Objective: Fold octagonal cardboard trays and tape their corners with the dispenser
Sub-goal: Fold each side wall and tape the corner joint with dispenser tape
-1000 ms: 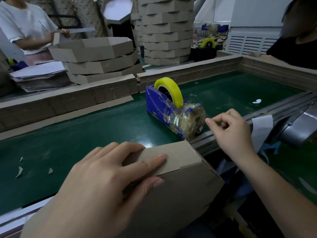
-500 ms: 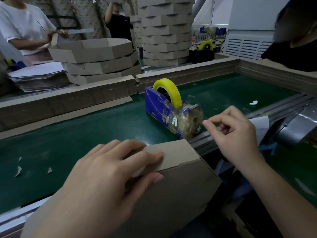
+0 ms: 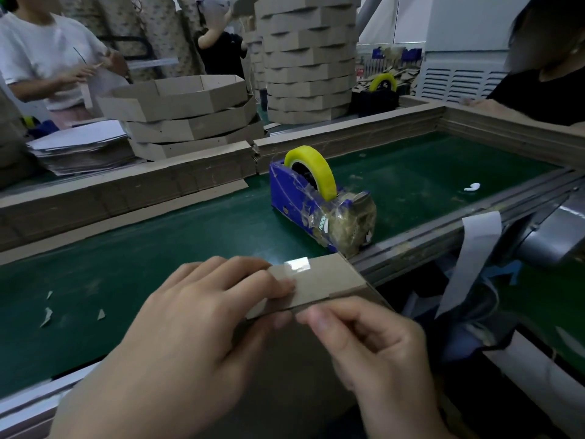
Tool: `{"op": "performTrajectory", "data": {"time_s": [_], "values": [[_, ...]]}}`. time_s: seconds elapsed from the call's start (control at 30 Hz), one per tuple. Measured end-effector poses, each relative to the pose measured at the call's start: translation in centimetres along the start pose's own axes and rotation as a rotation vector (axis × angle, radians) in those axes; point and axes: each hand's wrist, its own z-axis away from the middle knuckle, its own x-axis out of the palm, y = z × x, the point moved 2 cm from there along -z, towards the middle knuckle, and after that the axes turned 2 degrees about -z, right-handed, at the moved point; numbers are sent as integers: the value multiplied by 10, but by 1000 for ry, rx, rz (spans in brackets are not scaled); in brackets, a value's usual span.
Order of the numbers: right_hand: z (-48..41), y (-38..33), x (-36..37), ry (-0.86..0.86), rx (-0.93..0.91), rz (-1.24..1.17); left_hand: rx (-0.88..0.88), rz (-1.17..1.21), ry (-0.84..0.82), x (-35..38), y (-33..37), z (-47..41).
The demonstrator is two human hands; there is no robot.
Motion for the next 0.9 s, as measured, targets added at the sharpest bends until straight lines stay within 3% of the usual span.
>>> {"op": "performTrajectory", "data": {"time_s": [0.17,0.5,0.67,0.9], "values": [[3,18,5,148,208,-98,5,14,12,1,1,3],[-1,16,8,219,342,-113,-18,33,26,1,1,4],[0,16,6,126,426,-132,49,10,-17,0,-2,6],[-1,13,4,-74,468,-118,-52,20,-67,-5,-6,8]]}}
